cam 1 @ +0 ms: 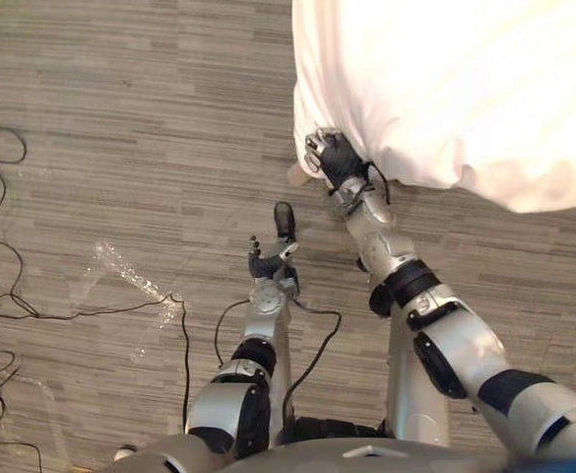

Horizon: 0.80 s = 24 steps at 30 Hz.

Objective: Tidy the bed and pick cloth on bed and put in laundry

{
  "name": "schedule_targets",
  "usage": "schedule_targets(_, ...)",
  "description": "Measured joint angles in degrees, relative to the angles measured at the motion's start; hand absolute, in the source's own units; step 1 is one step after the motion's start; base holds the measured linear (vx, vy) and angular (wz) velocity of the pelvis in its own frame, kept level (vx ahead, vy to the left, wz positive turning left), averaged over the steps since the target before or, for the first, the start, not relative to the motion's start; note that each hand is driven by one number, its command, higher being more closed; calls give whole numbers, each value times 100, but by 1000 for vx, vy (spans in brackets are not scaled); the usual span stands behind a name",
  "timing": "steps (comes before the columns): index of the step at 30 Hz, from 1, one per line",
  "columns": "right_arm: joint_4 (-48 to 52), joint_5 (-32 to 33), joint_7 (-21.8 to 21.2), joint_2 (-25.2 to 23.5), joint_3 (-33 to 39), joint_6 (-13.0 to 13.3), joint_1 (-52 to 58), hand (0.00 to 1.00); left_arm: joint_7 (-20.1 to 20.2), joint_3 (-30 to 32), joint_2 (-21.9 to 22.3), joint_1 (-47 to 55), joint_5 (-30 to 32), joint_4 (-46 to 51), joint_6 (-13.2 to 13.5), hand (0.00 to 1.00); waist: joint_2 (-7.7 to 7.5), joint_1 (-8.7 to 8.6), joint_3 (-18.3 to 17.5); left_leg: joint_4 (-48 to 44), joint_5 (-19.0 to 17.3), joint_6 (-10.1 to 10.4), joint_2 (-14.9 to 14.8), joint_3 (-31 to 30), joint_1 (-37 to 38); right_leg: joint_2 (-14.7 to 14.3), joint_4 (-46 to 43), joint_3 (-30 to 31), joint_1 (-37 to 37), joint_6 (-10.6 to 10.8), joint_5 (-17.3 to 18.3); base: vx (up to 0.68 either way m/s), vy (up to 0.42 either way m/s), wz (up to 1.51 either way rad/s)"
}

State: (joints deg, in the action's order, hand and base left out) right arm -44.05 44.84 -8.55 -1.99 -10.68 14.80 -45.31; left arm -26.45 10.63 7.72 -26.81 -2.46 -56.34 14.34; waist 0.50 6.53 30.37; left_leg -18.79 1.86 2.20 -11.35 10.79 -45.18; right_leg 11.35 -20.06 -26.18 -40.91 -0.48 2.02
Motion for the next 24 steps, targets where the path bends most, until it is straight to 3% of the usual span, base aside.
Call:
schedule_targets(2, -159, 541, -129, -58, 625, 177, 384, 100, -70, 140, -9, 64, -103, 16, 91, 0, -80, -80, 1, -126, -76, -28, -11, 52, 2, 7, -33, 75, 1, 7, -7, -3, 9, -15)
schedule_targets(5, -360, 1509, -498, 156, 1718, 680, 1037, 100, -149, 319, -71, 148, -126, 12, 328, 0, -180, -330, -8, -390, -257, -91, -41, 174, 30, 30, -45, 199, 59, 64, -55, 15, 34, -28)
schedule_targets(6, -368, 1931, -765, 320, 2007, 882, 1449, 100, -148, 293, -158, 266, -125, 4, 392, 0, -329, -450, -12, -470, -370, -115, -71, 329, 242, 28, -43, 364, 173, 90, -78, 39, 37, -40)
schedule_targets(9, -288, 2407, -1217, 296, 2160, 950, 2042, 100, -146, 240, -180, 507, -127, -3, 390, 0, -469, -616, -46, -485, -541, -93, -144, 517, 746, -35, 53, 524, 596, 105, -78, 48, 7, -41)
schedule_targets(11, -168, 2655, -1521, 219, 2240, 942, 2589, 100, -146, 52, -201, 786, -109, 8, 389, 0, -630, -621, -195, -401, -646, -12, -195, 696, 1170, -112, 172, 671, 893, 115, -63, 63, -14, -39)
schedule_targets(16, 189, 2809, -1681, 6, 2344, 1033, 3360, 100, -106, -621, -390, 1268, -91, -58, 302, 0, -743, -656, -468, 83, -688, 70, -101, 903, 2167, -139, 431, 755, 1687, 205, 44, 126, -15, -13)
schedule_targets(20, 1733, 2284, -1720, 223, 1958, 1444, 3707, 100, 86, -1175, -892, 1825, -139, -118, 127, 0, -759, -736, -727, 670, -550, 121, 97, 930, 3059, -190, 899, 802, 2487, 307, -34, 172, 22, -6)
schedule_targets(24, 2759, 2006, -1974, 603, 1921, 1437, 3648, 100, 246, -1269, -1232, 2280, -130, -89, -23, 0, -806, -712, -1231, 899, -514, 156, 156, 895, 3434, -287, 1353, 739, 3011, 492, -166, 179, 17, 12)
